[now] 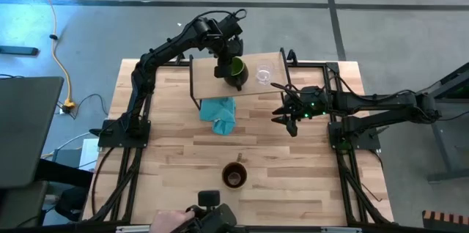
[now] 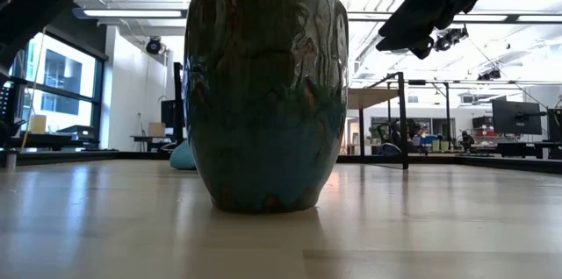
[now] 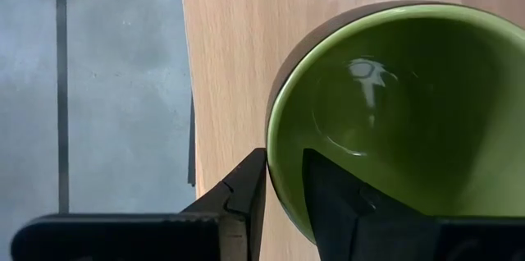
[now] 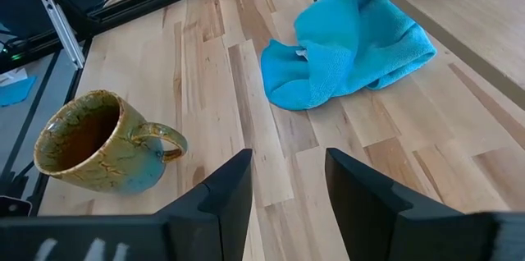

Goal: Stack small to large cups/mugs on shelf
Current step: Put the black mug on the shelf

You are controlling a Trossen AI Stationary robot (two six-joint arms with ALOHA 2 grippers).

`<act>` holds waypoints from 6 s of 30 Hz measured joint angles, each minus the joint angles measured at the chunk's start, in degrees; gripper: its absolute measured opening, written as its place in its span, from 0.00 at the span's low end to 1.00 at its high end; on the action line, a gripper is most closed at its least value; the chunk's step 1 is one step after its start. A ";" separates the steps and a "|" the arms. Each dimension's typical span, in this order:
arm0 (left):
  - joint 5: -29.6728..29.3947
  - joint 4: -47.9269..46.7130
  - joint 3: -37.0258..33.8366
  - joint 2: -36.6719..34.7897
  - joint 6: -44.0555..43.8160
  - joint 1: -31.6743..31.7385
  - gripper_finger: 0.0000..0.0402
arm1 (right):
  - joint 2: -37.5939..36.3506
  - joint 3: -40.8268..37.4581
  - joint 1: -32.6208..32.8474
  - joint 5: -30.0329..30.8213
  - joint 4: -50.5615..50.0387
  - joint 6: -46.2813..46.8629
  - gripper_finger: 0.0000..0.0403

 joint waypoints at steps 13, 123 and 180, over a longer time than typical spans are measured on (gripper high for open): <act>-0.22 3.32 -0.11 -0.19 -0.59 0.07 0.10 | 0.00 0.00 0.00 0.04 -0.09 -0.32 0.36; 1.34 1.61 -0.81 -2.51 -9.05 0.94 0.00 | 0.00 0.00 0.04 0.04 0.07 0.75 0.36; 1.53 2.08 -0.85 -1.14 -9.68 0.94 0.04 | 0.00 0.00 0.04 0.01 -0.33 0.94 0.36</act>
